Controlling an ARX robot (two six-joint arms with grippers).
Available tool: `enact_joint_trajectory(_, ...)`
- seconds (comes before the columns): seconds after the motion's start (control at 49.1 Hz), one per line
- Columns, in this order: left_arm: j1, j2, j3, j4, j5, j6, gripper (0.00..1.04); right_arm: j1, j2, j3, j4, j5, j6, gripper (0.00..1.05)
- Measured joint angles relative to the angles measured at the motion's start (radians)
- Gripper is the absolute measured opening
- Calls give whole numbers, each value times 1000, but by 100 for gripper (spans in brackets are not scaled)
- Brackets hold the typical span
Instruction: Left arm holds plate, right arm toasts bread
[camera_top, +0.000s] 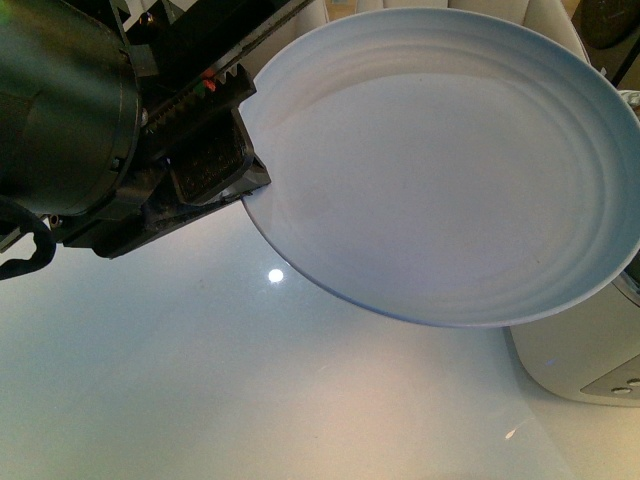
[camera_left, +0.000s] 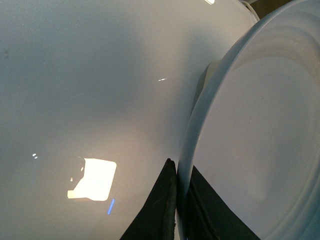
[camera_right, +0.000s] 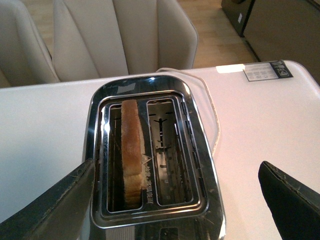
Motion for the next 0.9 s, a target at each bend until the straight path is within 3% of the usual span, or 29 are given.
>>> enact_joint_trajectory(0.224,0,0,0,0,0,0,3,-32,-123,-16,-57,-21,10,96)
enact_joint_trajectory(0.305,0,0,0,0,1,0,3,-81,-138,-124,217,-213,-49,81)
enact_joint_trajectory(0.407,0,0,0,0,-2,0,3,-92,-175,-183,342,-257,-79,67)
enact_joint_trajectory(0.733,-1,0,0,0,1,0,3,-95,-303,-263,309,-262,-105,14)
enact_joint_trajectory(0.834,-1,0,0,0,0,-1,3,-95,-337,-275,290,-261,-111,2)
enact_joint_trajectory(0.895,-1,0,0,0,1,-1,3,-95,-358,-282,276,-261,-109,2)
